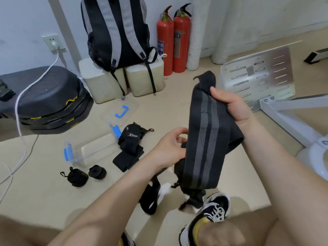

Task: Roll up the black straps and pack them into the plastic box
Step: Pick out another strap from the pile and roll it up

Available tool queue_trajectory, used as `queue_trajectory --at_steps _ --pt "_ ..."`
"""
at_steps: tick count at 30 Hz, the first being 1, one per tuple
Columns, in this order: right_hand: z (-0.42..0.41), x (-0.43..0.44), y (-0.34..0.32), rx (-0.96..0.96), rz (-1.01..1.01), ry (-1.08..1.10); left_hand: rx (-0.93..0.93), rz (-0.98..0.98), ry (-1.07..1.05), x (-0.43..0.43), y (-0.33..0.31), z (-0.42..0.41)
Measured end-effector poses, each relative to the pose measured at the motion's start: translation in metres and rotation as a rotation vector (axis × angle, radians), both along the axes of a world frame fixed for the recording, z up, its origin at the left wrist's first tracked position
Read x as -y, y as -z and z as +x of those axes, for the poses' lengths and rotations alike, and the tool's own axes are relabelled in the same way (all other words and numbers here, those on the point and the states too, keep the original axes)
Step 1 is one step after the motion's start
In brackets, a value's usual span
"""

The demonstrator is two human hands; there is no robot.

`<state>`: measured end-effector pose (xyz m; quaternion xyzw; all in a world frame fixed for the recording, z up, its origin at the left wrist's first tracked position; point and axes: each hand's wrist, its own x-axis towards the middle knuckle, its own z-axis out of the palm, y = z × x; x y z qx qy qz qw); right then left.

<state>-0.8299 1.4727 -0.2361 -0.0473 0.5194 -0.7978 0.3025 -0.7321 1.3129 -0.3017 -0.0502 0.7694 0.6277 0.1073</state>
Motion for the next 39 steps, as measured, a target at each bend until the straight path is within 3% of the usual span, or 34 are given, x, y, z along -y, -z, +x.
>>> queue_trajectory --at_steps 3,4,6,11,14,15,18,19,22,26,30,34,39 --pt "-0.008 -0.006 -0.006 -0.246 0.364 0.049 -0.047 -0.408 -0.082 0.036 -0.007 -0.005" --pt "-0.012 -0.008 -0.006 -0.306 0.488 0.099 -0.044 -0.456 -0.128 0.053 -0.007 -0.007" --pt "-0.019 -0.01 -0.004 -0.334 0.617 0.201 -0.01 -0.35 -0.231 0.077 -0.012 -0.009" --pt "-0.013 0.014 0.015 -0.216 0.619 0.38 -0.213 -0.492 -0.522 0.1 -0.025 -0.031" --pt "-0.013 0.027 0.015 -0.16 0.573 0.441 -0.186 -0.748 -0.318 0.095 -0.04 -0.033" --pt "-0.013 0.031 0.013 -0.145 0.555 0.451 -0.173 -0.688 -0.222 0.086 -0.046 -0.028" --pt "-0.015 0.042 0.009 -0.093 0.473 0.543 -0.074 -0.168 0.052 0.033 -0.057 0.004" --pt "-0.013 0.046 0.006 -0.075 0.437 0.591 -0.055 -0.084 0.087 0.016 -0.053 0.014" --pt "-0.008 0.056 0.003 -0.091 0.385 0.692 -0.055 0.091 -0.139 -0.018 -0.027 0.031" --pt "-0.003 0.057 0.001 -0.169 0.381 0.624 0.016 0.381 -0.477 -0.013 -0.022 0.037" --pt "-0.013 0.032 -0.008 -0.427 0.617 0.638 0.065 0.682 -0.642 0.029 -0.04 0.034" --pt "-0.015 0.021 -0.02 -0.297 0.517 0.406 0.136 0.951 -0.779 0.064 -0.05 0.032" --pt "0.001 0.034 -0.023 -0.435 0.442 0.132 0.122 1.039 -0.771 0.076 -0.054 0.023"
